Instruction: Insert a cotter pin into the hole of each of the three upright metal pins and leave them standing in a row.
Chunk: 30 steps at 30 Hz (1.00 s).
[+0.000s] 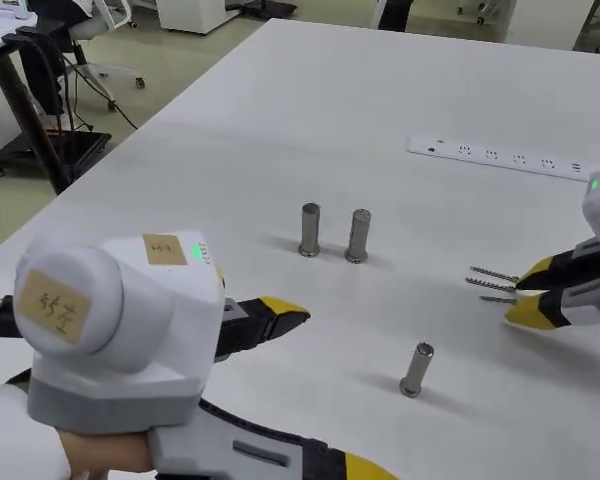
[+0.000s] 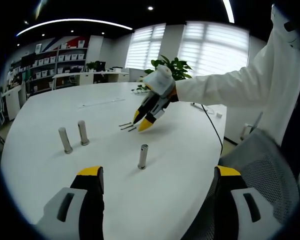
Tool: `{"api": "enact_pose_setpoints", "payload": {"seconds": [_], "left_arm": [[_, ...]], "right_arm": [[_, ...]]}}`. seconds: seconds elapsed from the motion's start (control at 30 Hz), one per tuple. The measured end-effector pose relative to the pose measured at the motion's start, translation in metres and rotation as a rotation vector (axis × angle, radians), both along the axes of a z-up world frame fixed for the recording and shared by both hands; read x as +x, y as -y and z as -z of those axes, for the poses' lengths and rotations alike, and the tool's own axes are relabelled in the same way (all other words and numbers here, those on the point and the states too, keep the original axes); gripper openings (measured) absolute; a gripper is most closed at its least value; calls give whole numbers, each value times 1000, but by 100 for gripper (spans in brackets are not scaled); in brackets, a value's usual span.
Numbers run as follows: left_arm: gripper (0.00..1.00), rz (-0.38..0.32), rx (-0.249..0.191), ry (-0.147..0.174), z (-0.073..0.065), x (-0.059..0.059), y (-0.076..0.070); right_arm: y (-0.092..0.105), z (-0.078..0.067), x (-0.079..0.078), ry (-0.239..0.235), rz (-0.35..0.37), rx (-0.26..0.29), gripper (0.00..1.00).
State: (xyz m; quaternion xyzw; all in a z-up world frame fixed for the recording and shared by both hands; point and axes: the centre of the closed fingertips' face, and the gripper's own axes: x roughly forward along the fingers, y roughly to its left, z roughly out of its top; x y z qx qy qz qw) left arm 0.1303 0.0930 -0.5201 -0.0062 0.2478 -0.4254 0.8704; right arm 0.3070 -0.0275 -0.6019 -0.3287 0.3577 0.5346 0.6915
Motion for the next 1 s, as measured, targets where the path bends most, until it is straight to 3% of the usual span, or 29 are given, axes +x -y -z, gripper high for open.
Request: {"api": "enact_pose_setpoints", "payload": {"seconds": [0.2, 0.37, 0.57, 0.67, 0.73, 0.83, 1.0], "left_arm": [[88, 2, 8, -8, 4, -2, 0], [86, 0, -3, -4, 3, -1, 0], [81, 1, -5, -7, 3, 0, 0], [81, 1, -7, -10, 3, 0, 0], [81, 1, -9, -10, 4, 1, 0], [80, -9, 8, -5, 6, 3, -4], [79, -30, -1, -2, 2, 6, -8]], "right_arm": [[-2, 5, 3, -1, -31, -42, 16], [0, 8, 6, -21, -26, -86, 7], [-1, 8, 7, -17, -69, -116, 7], [-1, 10, 2, -53, -84, -129, 2], [-2, 10, 3, -46, -102, -146, 1], [-3, 10, 3, -49, -124, -175, 1], [-3, 11, 5, -68, -115, -206, 0]]}}
